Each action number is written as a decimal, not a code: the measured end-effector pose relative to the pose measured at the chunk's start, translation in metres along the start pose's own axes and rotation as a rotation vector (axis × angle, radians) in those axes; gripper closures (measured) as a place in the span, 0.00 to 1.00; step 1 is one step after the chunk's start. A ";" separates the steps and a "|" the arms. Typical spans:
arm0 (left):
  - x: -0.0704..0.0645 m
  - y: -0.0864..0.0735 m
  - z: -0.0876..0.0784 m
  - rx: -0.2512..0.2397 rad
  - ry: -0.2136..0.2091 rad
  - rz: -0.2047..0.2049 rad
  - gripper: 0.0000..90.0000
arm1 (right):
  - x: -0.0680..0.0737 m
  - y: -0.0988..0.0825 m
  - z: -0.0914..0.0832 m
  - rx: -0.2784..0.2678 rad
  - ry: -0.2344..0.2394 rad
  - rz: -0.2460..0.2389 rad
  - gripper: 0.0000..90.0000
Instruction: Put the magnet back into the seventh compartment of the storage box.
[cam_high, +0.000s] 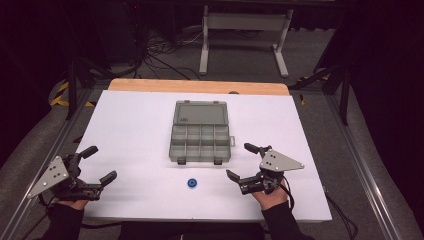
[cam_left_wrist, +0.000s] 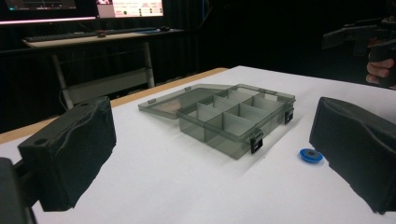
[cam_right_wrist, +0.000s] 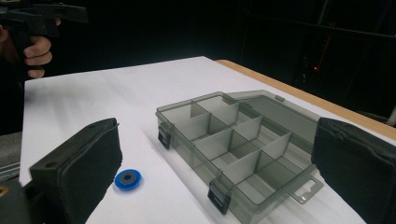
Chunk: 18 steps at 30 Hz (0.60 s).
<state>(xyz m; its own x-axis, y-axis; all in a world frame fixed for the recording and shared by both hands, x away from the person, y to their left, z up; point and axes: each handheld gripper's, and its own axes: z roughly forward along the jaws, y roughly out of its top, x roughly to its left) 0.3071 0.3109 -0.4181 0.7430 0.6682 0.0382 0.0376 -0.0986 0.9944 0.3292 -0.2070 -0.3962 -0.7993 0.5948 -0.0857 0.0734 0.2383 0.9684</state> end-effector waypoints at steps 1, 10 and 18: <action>0.000 0.000 0.000 -0.001 0.001 -0.002 0.01 | 0.000 0.000 0.000 0.000 0.000 0.000 0.02; 0.000 0.000 0.001 0.002 -0.001 0.000 0.01 | 0.001 0.004 0.011 0.031 0.054 0.027 0.01; 0.000 0.000 0.000 0.000 0.000 0.001 0.01 | 0.003 0.009 0.020 0.026 0.097 0.038 0.00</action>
<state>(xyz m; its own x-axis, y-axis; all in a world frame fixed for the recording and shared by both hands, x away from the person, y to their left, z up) 0.3076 0.3108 -0.4184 0.7430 0.6682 0.0387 0.0375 -0.0993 0.9943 0.3393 -0.1878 -0.3924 -0.8498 0.5265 -0.0249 0.1191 0.2379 0.9640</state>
